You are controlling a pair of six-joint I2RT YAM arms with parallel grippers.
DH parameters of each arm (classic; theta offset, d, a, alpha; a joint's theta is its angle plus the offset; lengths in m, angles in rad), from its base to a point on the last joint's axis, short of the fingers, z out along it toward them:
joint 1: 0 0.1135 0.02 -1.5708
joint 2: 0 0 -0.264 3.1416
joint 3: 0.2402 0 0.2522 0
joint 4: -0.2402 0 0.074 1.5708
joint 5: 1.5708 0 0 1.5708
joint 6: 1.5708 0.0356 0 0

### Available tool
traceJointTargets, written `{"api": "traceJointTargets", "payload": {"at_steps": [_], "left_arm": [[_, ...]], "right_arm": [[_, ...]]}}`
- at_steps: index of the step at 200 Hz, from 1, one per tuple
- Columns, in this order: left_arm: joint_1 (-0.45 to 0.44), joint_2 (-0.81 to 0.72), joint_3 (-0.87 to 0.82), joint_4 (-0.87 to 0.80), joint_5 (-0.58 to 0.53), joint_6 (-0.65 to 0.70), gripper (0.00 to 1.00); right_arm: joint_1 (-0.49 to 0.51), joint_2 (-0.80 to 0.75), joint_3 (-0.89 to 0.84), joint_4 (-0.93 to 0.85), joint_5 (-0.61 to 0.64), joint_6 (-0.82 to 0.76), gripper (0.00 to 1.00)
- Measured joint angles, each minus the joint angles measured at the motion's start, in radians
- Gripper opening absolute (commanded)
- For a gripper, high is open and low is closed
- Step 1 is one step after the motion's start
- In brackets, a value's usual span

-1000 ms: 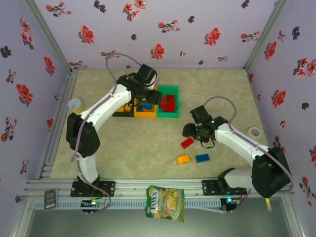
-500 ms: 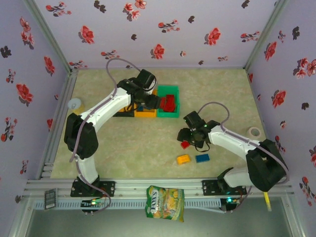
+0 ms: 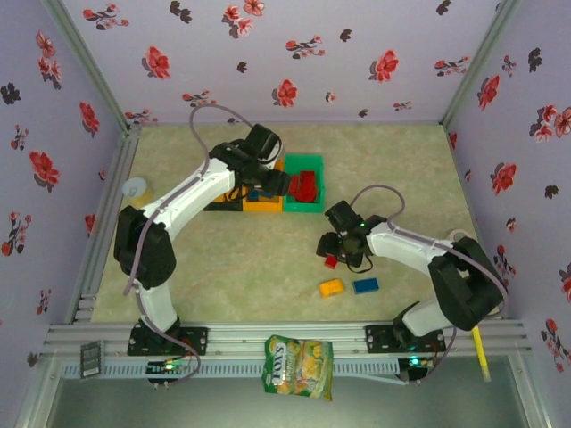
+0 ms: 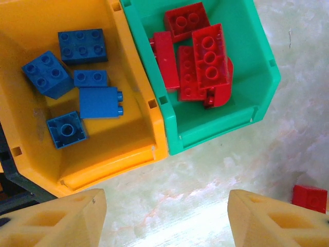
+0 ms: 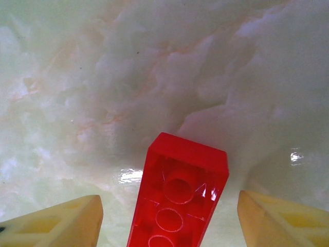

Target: Sort the legos into containers by color

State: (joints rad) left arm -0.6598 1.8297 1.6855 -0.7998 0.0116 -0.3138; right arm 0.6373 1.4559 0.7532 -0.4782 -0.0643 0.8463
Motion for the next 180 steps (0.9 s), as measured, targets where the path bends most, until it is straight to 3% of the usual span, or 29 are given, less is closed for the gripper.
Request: {"api": "traceJointTargets", "payload": {"at_steps": [77,180], "left_arm": [[0.000,-0.030,-0.032,0.000,-0.001,0.000,0.64],[0.004,-0.121,-0.085,0.000,-0.034,0.000,0.64]], "right_arm": [[0.004,0.039,0.050,-0.002,-0.003,-0.038,0.39],[-0.008,0.127,0.404,-0.142,0.093,-0.228,0.33]]}}
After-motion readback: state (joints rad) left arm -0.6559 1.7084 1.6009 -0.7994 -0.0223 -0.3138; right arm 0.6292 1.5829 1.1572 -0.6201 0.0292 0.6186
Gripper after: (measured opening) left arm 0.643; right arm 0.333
